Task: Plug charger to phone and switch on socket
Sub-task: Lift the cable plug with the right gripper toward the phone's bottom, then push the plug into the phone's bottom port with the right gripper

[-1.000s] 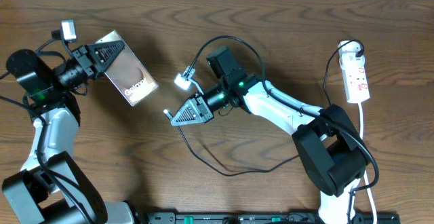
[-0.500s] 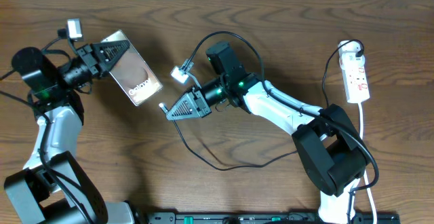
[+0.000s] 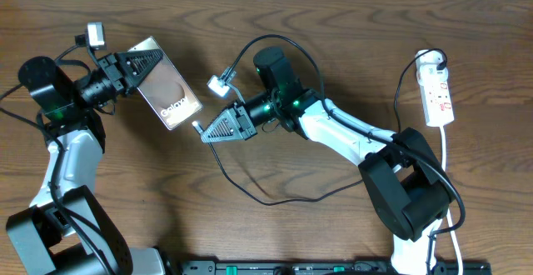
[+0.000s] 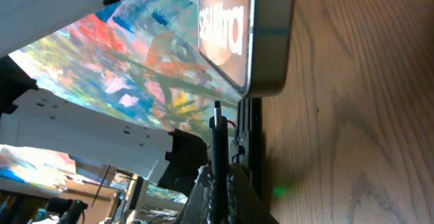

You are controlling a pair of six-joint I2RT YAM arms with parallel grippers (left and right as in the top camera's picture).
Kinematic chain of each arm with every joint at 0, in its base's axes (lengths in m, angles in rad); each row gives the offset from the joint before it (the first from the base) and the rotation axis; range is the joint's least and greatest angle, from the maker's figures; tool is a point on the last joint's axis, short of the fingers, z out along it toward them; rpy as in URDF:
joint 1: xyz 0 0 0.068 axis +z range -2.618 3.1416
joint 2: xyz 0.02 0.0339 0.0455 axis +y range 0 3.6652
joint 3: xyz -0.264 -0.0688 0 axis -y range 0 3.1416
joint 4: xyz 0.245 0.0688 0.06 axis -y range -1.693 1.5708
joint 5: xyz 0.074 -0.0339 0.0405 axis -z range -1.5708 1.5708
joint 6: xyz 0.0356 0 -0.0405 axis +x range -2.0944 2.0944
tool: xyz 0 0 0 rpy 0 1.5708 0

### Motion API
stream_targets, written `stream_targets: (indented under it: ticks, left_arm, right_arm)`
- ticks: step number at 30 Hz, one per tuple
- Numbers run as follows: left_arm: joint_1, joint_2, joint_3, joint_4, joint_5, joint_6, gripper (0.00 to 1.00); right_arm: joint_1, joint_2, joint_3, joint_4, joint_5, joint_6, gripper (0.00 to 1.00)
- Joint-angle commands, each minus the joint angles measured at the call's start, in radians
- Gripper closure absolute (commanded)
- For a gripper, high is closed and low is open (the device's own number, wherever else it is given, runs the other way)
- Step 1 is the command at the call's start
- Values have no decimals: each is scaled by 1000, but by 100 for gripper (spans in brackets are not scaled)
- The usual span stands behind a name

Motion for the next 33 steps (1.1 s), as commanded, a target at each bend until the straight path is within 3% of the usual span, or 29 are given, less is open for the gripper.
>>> stream_targets:
  ticks: [1, 9, 33]
  left_arm:
    - [-3, -4, 4, 9, -2, -25, 93]
    - [-2, -4, 5, 10, -14, -24, 93]
    - [-2, -4, 5, 49, -11, -95, 93]
  right_arm:
    - [7, 13, 7, 17, -5, 22, 99]
    - [24, 49, 6, 191, -36, 19, 99]
    - [10, 51, 6, 275, -16, 64, 99]
